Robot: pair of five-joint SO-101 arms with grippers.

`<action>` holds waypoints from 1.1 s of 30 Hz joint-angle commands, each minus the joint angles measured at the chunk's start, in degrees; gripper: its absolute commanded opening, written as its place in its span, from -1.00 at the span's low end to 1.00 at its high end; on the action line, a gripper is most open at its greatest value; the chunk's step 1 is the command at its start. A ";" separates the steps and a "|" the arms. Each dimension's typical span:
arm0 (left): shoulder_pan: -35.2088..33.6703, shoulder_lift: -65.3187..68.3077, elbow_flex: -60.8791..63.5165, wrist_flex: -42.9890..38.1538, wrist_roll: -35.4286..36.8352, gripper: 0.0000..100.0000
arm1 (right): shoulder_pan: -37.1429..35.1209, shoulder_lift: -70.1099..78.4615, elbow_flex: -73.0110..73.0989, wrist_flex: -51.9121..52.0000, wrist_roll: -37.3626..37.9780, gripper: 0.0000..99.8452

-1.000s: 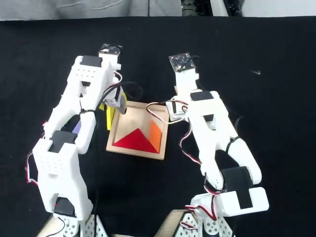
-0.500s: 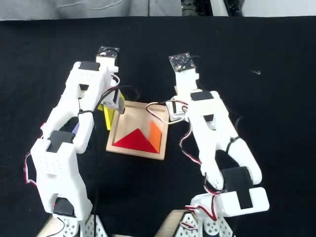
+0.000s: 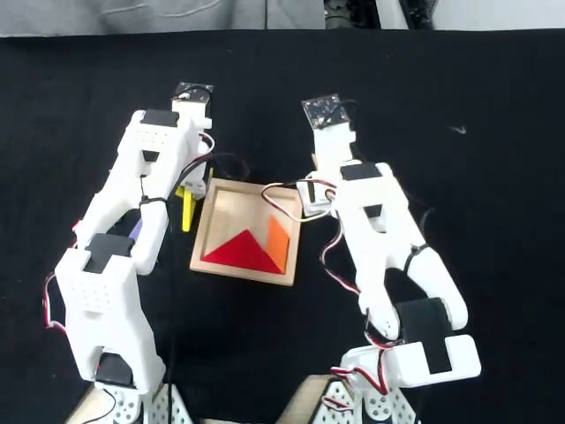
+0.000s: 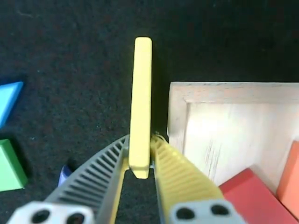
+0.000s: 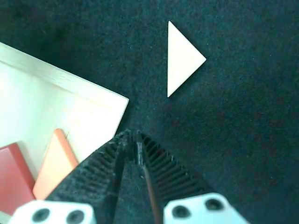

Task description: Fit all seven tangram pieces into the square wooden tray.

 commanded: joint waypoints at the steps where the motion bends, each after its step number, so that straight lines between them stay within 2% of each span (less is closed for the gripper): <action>1: -0.13 -3.87 -0.75 -0.88 0.44 -0.93 | 0.00 -0.31 -0.40 -0.97 0.53 -0.98; 5: 1.36 -3.96 -0.75 -0.35 0.09 -0.93 | 0.00 -0.31 -0.48 -0.97 0.53 -0.98; 11: 4.88 -10.37 -3.82 11.16 0.00 -0.94 | 0.26 -0.40 -0.57 -0.97 0.53 -0.98; 16: 6.81 -18.02 -2.24 14.51 0.44 -0.94 | 3.60 -0.84 -0.92 -0.97 0.53 -0.98; 20: 8.92 -18.64 3.30 11.43 4.22 -0.94 | 5.89 -0.40 -1.98 -0.97 0.18 -0.98; 27: 9.27 -19.08 16.13 -5.80 5.27 -0.94 | 7.91 -0.31 -1.98 -1.05 0.09 -0.98; 33: 9.27 -18.73 18.77 -7.47 5.36 -0.94 | 7.82 -0.31 -1.71 -1.49 0.09 -0.98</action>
